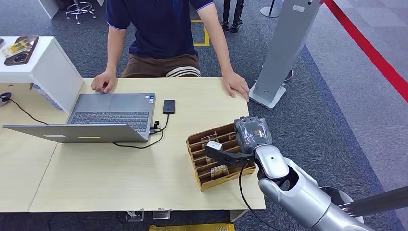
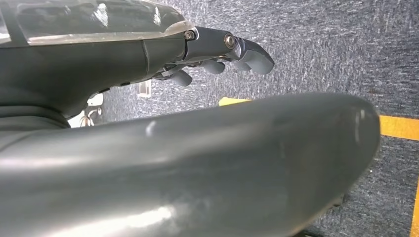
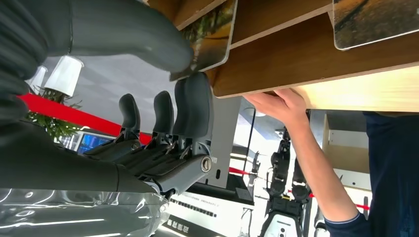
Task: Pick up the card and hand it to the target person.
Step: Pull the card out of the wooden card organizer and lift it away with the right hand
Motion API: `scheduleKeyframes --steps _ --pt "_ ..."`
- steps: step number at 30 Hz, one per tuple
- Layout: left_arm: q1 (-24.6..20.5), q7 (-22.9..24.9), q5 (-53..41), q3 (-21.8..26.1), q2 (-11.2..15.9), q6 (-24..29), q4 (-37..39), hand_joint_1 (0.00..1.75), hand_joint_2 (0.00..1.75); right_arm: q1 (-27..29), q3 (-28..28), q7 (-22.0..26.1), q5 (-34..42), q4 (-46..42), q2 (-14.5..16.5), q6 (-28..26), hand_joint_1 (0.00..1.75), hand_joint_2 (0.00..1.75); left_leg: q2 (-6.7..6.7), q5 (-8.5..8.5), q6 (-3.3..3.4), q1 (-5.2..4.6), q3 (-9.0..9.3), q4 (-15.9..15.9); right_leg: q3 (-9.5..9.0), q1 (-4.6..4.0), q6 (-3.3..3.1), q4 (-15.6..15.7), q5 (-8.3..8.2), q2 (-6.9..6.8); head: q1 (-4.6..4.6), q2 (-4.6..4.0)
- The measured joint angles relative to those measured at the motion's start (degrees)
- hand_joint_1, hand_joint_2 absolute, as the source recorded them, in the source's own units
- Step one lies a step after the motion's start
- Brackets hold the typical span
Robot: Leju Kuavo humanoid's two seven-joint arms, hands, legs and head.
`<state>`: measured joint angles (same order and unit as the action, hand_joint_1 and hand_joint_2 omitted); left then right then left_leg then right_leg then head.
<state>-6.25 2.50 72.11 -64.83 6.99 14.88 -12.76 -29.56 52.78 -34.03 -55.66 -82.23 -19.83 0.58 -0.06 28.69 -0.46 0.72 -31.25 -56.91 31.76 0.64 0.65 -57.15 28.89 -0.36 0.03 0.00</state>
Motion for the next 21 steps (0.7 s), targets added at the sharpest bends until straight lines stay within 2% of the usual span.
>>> scheduleKeyframes --steps 13,21 --pt "0.0 -0.1 -0.1 0.0 0.0 0.0 0.0 0.0 0.0 0.0 0.0 0.0 0.4 0.0 0.1 0.1 1.25 1.75 0.0 0.0 0.0 0.0 0.05 0.0 -0.04 0.0 0.0 0.0 0.0 0.0 -0.01 0.0" --pt "0.0 -0.2 -0.1 0.0 0.0 0.0 0.0 0.0 0.0 0.0 0.0 0.0 0.4 0.0 0.1 0.0 1.21 1.75 0.0 0.0 0.0 0.0 0.05 0.0 -0.05 0.0 0.0 0.0 0.0 0.0 0.03 0.0"
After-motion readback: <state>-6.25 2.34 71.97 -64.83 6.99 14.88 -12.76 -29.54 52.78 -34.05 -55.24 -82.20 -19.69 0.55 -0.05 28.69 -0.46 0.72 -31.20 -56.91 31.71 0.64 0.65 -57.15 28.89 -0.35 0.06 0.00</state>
